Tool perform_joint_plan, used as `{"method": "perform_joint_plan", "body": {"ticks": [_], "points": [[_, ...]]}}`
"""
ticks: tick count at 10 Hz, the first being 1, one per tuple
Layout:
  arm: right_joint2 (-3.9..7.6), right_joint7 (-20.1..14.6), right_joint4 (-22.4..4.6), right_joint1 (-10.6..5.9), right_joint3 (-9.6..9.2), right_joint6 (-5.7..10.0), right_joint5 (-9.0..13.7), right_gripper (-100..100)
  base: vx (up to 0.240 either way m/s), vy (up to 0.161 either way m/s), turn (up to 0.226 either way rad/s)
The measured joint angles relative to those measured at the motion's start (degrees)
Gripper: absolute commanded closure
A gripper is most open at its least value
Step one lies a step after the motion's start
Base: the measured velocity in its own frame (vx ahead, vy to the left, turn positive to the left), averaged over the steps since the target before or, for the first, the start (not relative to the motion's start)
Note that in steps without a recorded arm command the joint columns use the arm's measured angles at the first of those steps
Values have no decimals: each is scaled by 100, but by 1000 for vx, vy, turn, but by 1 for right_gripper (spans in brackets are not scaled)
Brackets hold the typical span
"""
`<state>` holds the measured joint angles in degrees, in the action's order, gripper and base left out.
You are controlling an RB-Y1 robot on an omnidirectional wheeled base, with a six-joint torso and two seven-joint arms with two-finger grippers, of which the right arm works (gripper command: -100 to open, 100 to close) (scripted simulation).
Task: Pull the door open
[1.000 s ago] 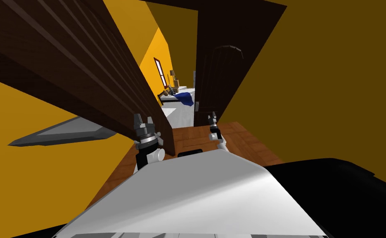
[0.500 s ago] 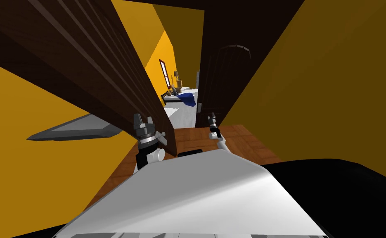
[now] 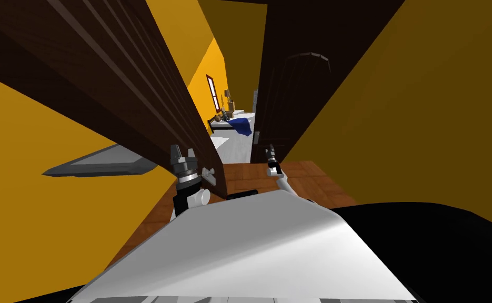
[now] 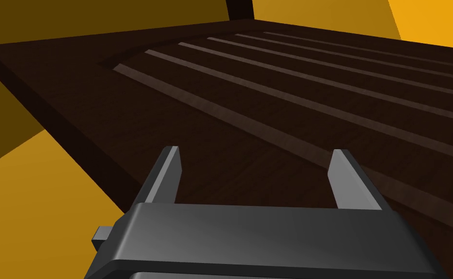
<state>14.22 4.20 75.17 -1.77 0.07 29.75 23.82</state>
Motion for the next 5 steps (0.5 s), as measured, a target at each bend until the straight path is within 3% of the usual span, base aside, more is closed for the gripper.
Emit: {"method": "perform_joint_plan", "body": {"ticks": [2, 5], "points": [[102, 27, -432, -195, -7, 26, 114, -100, 89, -26, 117], [223, 125, -898, -446, 19, -65, 297, -100, 114, -15, 98]]}}
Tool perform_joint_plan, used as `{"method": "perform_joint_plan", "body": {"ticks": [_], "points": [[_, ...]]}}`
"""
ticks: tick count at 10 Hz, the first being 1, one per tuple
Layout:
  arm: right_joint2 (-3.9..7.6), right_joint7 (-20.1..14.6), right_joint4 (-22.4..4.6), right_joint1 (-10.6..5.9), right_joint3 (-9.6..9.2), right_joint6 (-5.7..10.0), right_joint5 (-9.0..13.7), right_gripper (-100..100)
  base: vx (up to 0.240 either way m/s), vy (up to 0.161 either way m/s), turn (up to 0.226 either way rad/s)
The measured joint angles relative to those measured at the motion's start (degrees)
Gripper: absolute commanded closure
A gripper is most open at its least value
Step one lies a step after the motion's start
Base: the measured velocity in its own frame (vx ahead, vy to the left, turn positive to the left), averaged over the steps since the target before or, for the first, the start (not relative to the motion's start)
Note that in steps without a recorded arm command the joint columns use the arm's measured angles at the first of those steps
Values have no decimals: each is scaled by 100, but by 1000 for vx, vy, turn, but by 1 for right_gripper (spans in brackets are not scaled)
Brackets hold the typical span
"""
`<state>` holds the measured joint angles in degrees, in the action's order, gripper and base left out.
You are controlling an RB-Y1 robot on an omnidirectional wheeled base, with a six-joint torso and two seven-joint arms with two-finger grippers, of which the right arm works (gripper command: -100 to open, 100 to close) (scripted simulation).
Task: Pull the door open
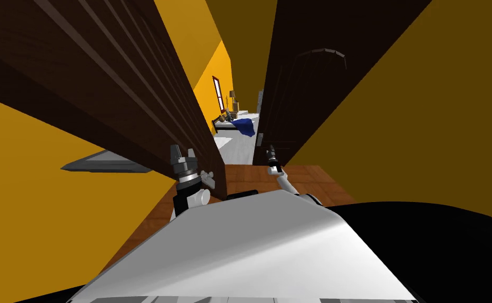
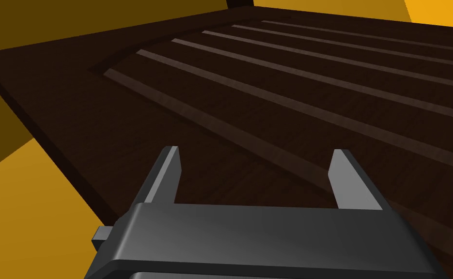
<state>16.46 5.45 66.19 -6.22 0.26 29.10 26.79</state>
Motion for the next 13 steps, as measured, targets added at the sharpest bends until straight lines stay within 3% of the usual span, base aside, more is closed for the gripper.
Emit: {"method": "perform_joint_plan", "body": {"ticks": [10, 13], "points": [[405, 170, -1707, -804, 1, -39, 515, -100, 93, -24, 100], [488, 254, -2003, -963, 33, -117, 643, -100, 70, -28, 66]]}}
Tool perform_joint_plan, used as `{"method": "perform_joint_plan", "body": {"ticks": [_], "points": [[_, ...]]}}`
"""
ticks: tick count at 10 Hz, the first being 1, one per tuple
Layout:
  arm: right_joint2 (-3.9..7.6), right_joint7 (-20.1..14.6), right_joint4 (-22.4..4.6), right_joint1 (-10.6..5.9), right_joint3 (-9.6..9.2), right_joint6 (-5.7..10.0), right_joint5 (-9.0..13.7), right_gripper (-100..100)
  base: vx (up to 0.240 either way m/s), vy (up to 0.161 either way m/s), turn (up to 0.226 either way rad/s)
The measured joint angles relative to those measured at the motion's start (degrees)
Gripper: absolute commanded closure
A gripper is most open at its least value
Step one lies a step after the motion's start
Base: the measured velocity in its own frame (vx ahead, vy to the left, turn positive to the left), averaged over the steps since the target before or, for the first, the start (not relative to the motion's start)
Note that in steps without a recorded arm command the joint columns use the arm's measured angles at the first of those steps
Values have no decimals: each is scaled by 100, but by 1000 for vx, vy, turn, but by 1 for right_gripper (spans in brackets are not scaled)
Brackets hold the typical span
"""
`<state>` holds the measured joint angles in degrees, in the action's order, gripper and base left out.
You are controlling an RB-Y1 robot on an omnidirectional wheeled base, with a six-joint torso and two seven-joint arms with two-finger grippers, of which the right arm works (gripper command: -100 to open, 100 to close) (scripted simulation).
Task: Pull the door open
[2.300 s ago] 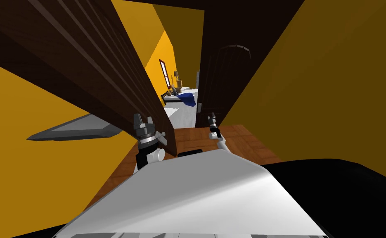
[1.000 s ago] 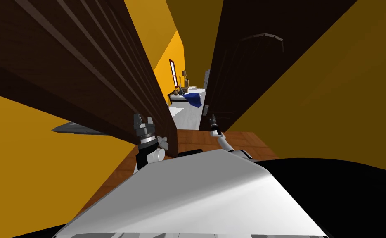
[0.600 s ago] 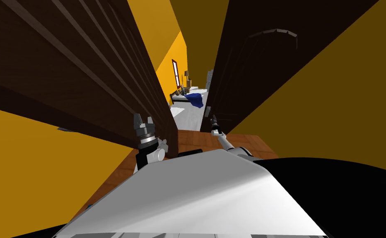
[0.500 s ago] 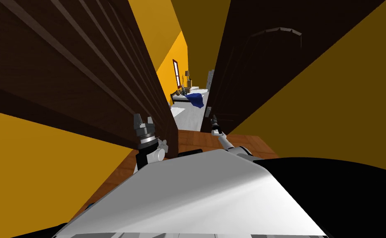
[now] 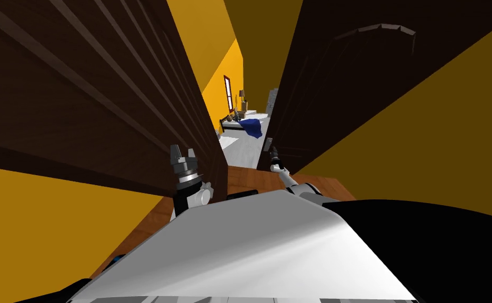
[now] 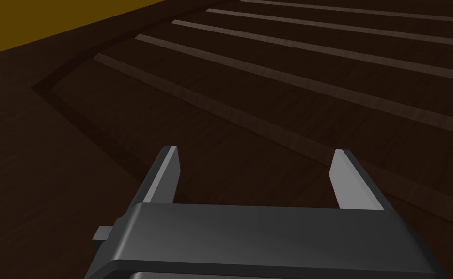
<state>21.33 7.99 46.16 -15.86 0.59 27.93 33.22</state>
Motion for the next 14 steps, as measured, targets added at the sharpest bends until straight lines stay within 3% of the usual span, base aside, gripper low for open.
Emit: {"method": "perform_joint_plan", "body": {"ticks": [3, 9, 14], "points": [[82, 21, -358, -171, -9, 3, 98, -100, 49, -19, 39], [54, 52, -381, -201, -2, 16, 101, -100, -190, -121, 57], [-43, 157, -395, -265, 31, 32, 104, -100, -211, -124, 130]]}}
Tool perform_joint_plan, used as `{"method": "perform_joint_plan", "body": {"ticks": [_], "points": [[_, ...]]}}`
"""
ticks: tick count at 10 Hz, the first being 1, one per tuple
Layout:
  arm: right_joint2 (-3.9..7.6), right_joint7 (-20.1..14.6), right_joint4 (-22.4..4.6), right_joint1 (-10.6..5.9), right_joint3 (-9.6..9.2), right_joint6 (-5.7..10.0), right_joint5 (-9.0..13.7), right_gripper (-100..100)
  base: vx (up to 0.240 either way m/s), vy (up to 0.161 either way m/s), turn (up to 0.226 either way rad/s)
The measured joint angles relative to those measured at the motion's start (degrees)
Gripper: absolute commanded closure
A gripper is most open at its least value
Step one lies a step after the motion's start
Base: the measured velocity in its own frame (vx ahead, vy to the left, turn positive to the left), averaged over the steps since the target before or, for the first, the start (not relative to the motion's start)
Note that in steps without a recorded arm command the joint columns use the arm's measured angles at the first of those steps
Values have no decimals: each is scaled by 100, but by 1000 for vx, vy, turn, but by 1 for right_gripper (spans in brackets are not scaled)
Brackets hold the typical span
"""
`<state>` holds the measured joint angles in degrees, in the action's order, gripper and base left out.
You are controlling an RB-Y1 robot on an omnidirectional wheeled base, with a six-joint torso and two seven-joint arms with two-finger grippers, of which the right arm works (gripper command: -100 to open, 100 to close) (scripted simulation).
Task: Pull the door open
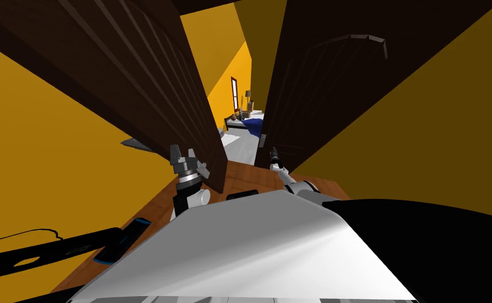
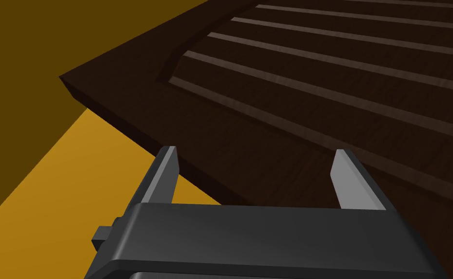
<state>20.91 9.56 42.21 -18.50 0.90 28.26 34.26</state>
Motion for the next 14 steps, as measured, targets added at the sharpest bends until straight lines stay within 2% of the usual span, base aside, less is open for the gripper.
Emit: {"method": "perform_joint_plan", "body": {"ticks": [2, 5, 8, 12, 14], "points": [[-134, 129, -23, -65, 38, 23, -2, -100, -125, -108, 252], [-393, 383, -106, -212, 109, 73, -15, -100, 88, -57, 147], [-576, 614, -17, -261, 204, 12, -11, -100, 175, -33, 45], [-807, 804, -199, -437, 245, 90, -38, -100, 199, -50, -12], [-909, 924, -136, -440, 290, 61, -41, -100, 192, -75, -75]]}}
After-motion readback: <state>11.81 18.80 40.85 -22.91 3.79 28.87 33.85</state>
